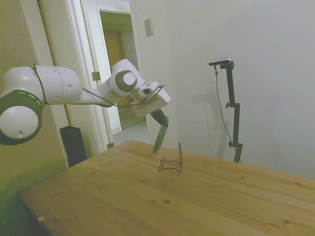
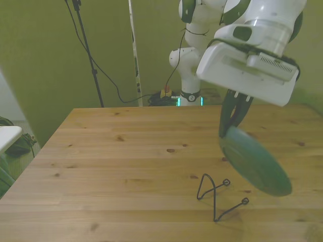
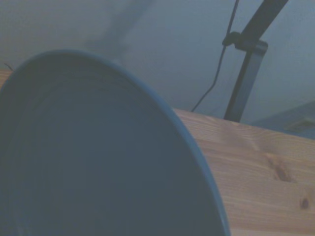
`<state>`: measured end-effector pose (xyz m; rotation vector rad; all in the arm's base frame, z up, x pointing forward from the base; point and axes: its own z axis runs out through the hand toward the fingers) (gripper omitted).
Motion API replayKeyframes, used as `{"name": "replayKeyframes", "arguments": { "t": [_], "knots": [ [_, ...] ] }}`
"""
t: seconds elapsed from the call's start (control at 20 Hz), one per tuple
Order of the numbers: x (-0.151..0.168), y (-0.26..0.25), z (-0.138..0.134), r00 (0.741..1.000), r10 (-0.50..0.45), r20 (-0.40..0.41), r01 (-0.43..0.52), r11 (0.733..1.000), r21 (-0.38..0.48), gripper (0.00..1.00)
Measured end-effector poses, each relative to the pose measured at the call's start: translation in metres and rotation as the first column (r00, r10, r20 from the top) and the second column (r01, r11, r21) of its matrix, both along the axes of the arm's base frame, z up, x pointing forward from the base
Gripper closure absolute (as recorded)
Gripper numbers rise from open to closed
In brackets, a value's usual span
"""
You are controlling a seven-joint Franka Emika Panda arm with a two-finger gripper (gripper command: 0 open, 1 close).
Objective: Unload the plate
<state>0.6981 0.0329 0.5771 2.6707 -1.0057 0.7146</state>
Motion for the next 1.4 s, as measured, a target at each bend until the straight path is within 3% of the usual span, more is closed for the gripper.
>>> {"name": "replayKeyframes", "arguments": {
  "t": [0.35, 0.6, 0.9, 1.15, 1.4],
  "knots": [
    [-0.079, 0.022, 0.024, 0.989, -0.098, -0.109, 0.111, 0.986, 0.126, 1.0],
    [-0.137, 0.004, 0.013, 0.971, -0.146, -0.191, 0.186, 0.959, 0.214, 1.0],
    [-0.182, -0.07, -0.049, 0.933, -0.254, -0.256, 0.321, 0.907, 0.271, 1.0],
    [-0.201, -0.106, -0.135, 0.944, -0.216, -0.251, 0.301, 0.872, 0.385, 1.0],
    [-0.21, -0.132, -0.172, 0.952, -0.203, -0.231, 0.297, 0.797, 0.526, 1.0]
  ]
}}
